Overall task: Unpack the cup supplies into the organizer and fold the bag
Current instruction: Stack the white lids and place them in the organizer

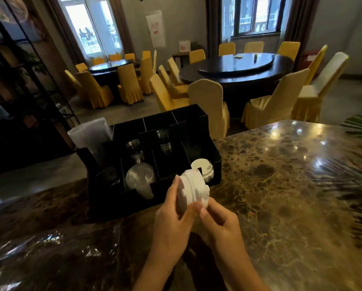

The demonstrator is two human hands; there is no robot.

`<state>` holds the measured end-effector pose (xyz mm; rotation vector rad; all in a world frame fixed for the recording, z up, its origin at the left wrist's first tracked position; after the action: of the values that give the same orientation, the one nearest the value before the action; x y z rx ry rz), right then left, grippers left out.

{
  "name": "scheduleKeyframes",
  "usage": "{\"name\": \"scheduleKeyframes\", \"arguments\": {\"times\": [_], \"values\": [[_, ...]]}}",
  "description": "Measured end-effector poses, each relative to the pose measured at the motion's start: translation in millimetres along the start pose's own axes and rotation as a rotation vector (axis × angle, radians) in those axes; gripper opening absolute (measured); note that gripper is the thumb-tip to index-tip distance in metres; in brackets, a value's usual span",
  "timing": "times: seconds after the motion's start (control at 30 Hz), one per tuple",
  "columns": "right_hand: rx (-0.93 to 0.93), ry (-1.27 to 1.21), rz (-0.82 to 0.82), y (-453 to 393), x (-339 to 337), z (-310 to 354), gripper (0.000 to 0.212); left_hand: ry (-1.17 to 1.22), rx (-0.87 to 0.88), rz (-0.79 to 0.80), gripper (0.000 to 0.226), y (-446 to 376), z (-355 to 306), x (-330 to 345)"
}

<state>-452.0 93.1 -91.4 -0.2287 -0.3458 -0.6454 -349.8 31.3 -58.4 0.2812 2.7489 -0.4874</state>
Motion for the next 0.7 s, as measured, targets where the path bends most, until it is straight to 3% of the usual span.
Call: {"name": "scheduleKeyframes", "arguments": {"times": [0.1, 0.2, 0.3, 0.47, 0.7], "values": [[0.104, -0.156, -0.153, -29.7, 1.3, -7.1, 0.023, -0.132, 0.159, 0.007, 0.059, -23.0, -8.0, 21.6], [0.165, -0.216, -0.291, -67.9, 2.1, -15.3, 0.024, -0.25, 0.365, -0.086, 0.051, -57.7, -8.5, 37.4], [0.365, -0.384, -0.364, -103.2, 10.5, -25.5, 0.027, -0.297, 0.436, -0.074, 0.045, -93.8, -8.4, 54.1], [0.593, -0.65, -0.358, -135.6, 16.7, -41.3, 0.024, -0.394, 0.569, 0.028, 0.039, -132.7, -2.9, 77.7], [0.826, -0.724, -0.348, -139.6, 9.0, -68.3, 0.035, -0.664, 0.652, 0.055, 0.023, -139.5, 15.1, 97.6]]}}
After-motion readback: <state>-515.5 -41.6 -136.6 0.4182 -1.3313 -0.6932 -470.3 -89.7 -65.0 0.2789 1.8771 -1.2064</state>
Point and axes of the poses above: each hand's wrist, its own y-axis away from the middle knuckle, its own x-axis out of the palm, z = x × y, the point moved 4 cm from there along -y, towards the middle knuckle, and after that the axes turned 15 degrees about -z, right-handed, at the moved point
